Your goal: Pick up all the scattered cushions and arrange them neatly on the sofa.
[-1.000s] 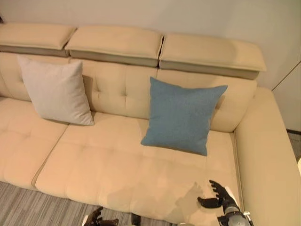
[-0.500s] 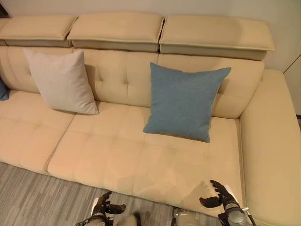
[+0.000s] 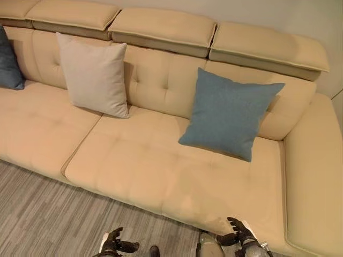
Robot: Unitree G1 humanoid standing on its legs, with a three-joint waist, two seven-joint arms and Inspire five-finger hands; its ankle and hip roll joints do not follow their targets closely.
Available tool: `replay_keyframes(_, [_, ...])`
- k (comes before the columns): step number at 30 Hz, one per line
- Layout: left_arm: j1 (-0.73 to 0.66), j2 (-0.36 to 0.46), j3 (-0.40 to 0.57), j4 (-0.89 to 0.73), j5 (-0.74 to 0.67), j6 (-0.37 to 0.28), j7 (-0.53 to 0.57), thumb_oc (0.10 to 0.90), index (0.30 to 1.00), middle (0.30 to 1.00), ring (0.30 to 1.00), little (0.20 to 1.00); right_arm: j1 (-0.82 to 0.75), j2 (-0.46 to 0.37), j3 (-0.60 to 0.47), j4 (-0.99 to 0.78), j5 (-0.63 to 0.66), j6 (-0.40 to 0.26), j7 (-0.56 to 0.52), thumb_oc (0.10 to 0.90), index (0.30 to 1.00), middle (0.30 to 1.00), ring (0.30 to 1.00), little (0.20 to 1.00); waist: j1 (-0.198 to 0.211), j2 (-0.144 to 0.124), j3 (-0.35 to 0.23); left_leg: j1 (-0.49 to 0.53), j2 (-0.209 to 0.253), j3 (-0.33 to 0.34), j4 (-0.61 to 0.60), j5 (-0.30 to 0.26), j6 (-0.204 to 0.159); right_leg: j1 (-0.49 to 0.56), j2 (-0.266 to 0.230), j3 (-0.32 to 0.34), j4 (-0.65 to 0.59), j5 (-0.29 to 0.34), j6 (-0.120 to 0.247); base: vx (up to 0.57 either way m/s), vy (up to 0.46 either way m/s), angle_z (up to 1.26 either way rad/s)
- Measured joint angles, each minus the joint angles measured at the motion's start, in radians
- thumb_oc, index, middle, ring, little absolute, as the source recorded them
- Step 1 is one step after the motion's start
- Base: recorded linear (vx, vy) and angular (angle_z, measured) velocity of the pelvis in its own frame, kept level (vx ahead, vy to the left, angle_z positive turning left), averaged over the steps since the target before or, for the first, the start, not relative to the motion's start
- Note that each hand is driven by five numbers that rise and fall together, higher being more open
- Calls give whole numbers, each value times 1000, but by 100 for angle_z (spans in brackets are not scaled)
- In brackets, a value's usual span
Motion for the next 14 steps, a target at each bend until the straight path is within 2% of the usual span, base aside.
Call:
replay_keyframes(1, [1,0,12,-1,1,0,0,800,900,900,900,900,-3,-1,0,1,0,0,0,800,900,900,900,900,5,11,5,-3,18,3,-2,6,5,-9,12,0,33,-18,16,-147,-25,-4])
replay_keyframes(2, [0,-2,21,-4,8,-2,2,800,900,900,900,900,-12,0,-1,21,1,-3,-1,800,900,900,900,900,7,32,11,-4,43,-1,-2,10,3,-27,36,5,129,-123,28,-101,-60,9])
replay_keyframes(3, [7,2,21,-9,16,-3,3,800,900,900,900,900,0,-3,-9,27,7,-1,-2,800,900,900,900,900,24,49,7,8,81,-10,-23,35,-11,-33,85,1,304,-266,-39,-138,-106,9])
replay_keyframes(4, [8,8,21,-9,16,-2,1,800,900,900,900,900,6,-3,-8,30,7,3,-3,800,900,900,900,900,36,55,8,17,89,-14,-37,42,-18,-37,99,1,394,-338,-34,-74,-116,5])
replay_keyframes(5, [13,10,24,-9,16,-1,4,800,900,900,900,900,18,-4,-9,28,7,5,-2,800,900,900,900,900,59,42,-2,23,97,-12,-54,55,-30,8,93,-48,409,-441,-43,-51,-120,-10])
replay_keyframes(6, [19,12,27,-9,15,-1,7,800,900,900,900,900,19,-2,-7,28,8,6,0,800,900,900,900,900,72,27,-11,27,98,-11,-65,62,-40,56,95,-63,334,-450,-50,-20,-118,-10])
replay_keyframes(7, [23,-4,28,0,15,5,13,800,900,900,900,900,15,-8,-5,28,12,10,-1,800,900,900,900,900,77,39,-12,34,111,-15,-87,78,-54,107,123,-75,219,-419,-121,-43,-129,-13])
replay_keyframes(9, [43,-37,28,-4,13,9,15,800,900,900,900,900,3,-14,-9,29,21,12,-3,800,900,900,900,900,82,68,-32,29,134,-5,-111,95,-56,133,168,-58,123,-362,-141,-44,-123,-24])
replay_keyframes(14, [40,-57,22,-3,5,13,19,800,900,900,900,900,8,-15,-9,42,45,11,-5,800,900,900,900,900,78,81,-53,27,167,0,-116,105,-71,184,213,-51,-8,-295,-157,-32,-88,-13])
